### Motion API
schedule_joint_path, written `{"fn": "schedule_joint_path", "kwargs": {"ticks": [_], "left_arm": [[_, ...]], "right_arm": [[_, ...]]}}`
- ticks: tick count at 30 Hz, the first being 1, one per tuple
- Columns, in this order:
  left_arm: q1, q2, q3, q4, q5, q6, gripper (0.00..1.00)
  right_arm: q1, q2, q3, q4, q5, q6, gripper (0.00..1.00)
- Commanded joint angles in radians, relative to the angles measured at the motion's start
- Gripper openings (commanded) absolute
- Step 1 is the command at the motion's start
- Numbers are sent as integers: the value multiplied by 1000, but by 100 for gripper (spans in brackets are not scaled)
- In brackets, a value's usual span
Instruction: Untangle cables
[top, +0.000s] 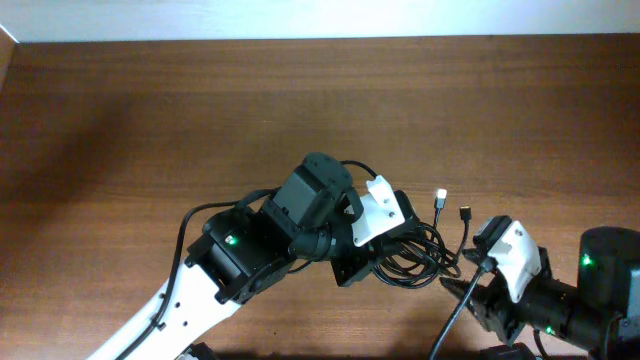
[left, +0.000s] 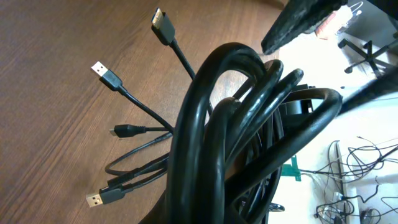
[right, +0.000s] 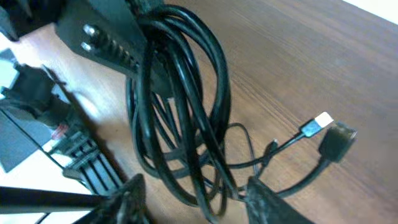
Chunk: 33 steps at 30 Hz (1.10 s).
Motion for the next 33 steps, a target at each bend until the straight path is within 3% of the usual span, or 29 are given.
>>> {"fn": "schedule_joint_path", "kwargs": {"ticks": [1, 5, 6, 7, 8, 10, 13, 15, 17, 18, 19, 20, 25, 31, 33], "left_arm": [[-4, -19, 7, 14, 72, 2, 0], [-4, -19, 7, 39, 125, 16, 0], [-4, -19, 7, 39, 124, 16, 0], [-4, -19, 7, 39, 124, 16, 0], [-4, -19, 7, 40, 124, 16, 0], [-3, -19, 7, 40, 120, 16, 0], [-3, -19, 7, 39, -121, -176, 0], [-3, -19, 7, 39, -199, -248, 0], [-3, -19, 7, 35, -186, -247, 2], [-3, -19, 7, 27, -151, -247, 64], [-3, -19, 7, 24, -139, -247, 92], [-3, -19, 7, 23, -127, -247, 99], [29, -113, 8, 18, -128, -247, 99], [113, -169, 8, -10, -123, -247, 99], [113, -167, 8, -20, -45, -246, 99]], "right_arm": [[-2, 4, 2, 3, 24, -2, 37], [-2, 42, 2, 0, 16, -2, 35], [-2, 43, 2, 0, 16, -2, 27], [-2, 43, 2, 0, 13, -2, 9], [-2, 43, 2, 0, 13, -2, 4], [-2, 43, 2, -4, 5, -2, 4], [-3, 43, 2, -35, -14, -2, 4], [-3, 43, 2, -48, -29, 2, 4], [-3, 43, 2, -48, -29, 6, 4], [-3, 43, 2, -49, -29, 7, 4], [-3, 43, 2, -48, -28, 18, 4], [-3, 43, 2, -48, -28, 18, 4], [-2, 43, 2, -49, -2, 17, 4], [-2, 43, 2, -115, -223, -391, 4], [-2, 43, 2, -82, -256, -507, 4]]}}
